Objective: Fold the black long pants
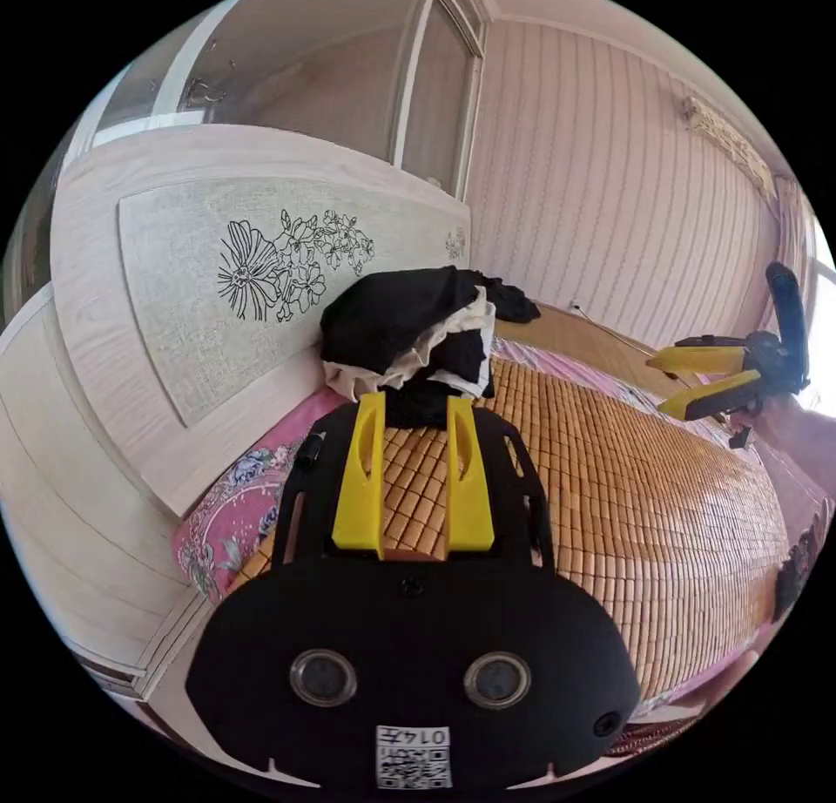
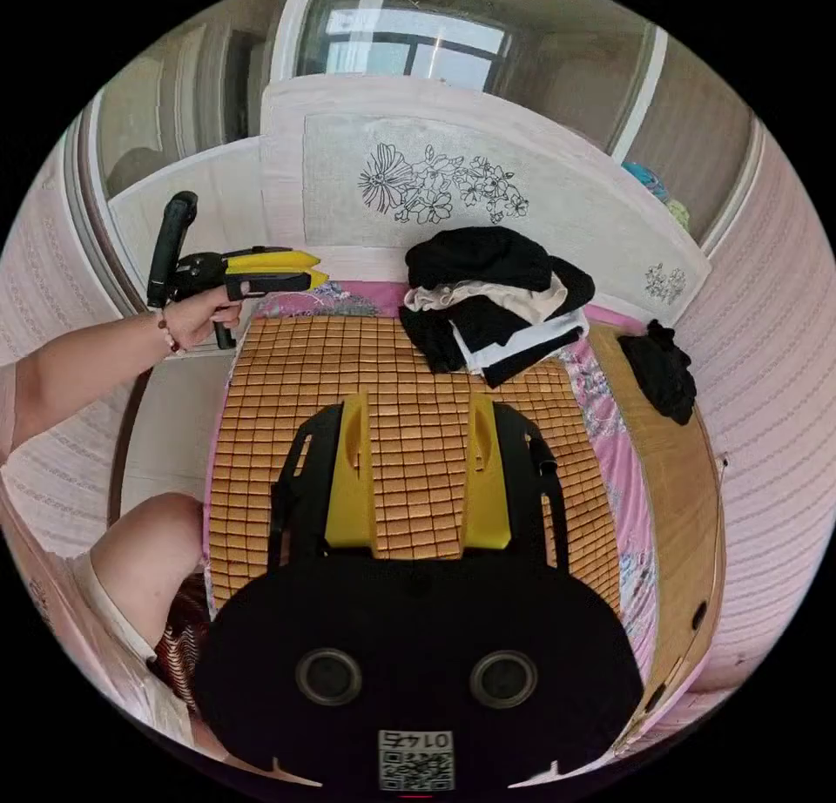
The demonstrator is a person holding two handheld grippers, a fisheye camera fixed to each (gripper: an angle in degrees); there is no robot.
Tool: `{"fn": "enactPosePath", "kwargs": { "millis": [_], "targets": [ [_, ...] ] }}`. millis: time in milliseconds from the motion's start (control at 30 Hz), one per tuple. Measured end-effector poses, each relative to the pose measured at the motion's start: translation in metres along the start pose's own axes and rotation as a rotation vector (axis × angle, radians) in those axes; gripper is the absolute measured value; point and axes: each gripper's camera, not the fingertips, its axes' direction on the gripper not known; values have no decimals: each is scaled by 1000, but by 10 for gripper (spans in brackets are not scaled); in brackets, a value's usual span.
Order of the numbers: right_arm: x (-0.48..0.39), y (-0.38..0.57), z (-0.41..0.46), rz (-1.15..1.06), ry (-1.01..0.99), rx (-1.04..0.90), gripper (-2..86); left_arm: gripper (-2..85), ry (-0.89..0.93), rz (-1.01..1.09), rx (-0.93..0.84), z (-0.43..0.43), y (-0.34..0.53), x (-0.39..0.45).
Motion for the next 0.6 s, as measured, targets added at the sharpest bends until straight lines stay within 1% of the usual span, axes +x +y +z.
{"fn": "enactPosePath", "kwargs": {
  "millis": [67, 133, 200, 233, 300, 333, 367, 433, 467, 500, 533, 600],
  "targets": [
    [-3, -48, 42, -21, 37, -9, 159, 120, 18, -47, -31, 35, -33, -32],
    [-11, -90, 75, -39, 59, 23, 160, 123, 38, -87, -34, 53, -53, -52],
    [-23, -134, 111, -62, 82, 69, 162, 123, 41, -54, -7, 60, -74, -63],
    [-25, -143, 121, -61, 92, 70, 163, 122, 3, -33, 5, 63, -87, -68],
    [-26, -169, 152, 5, 60, 72, 161, 116, -37, -56, -9, 68, -103, -79],
    [-25, -173, 159, 23, 49, 70, 158, 100, -13, -93, -30, 71, -111, -87],
    [-26, -180, 172, 31, 32, 62, 148, 86, 3, -90, -43, 73, -118, -93],
    [-31, -187, 193, 5, 53, 24, 125, 75, -21, -76, -63, 75, -125, -100],
    [-34, -192, 208, 0, 96, -42, 111, 78, -41, -46, -77, 79, -128, -103],
    [-36, -195, 219, 27, 135, -109, 57, 82, -58, -36, -86, 82, -130, -105],
    [-38, -196, 223, 24, 148, -121, 31, 90, -85, -34, -110, 87, -133, -110],
    [-42, -196, 231, 5, 134, -103, 11, 89, -39, -58, -130, 90, -136, -119]
  ]
}}
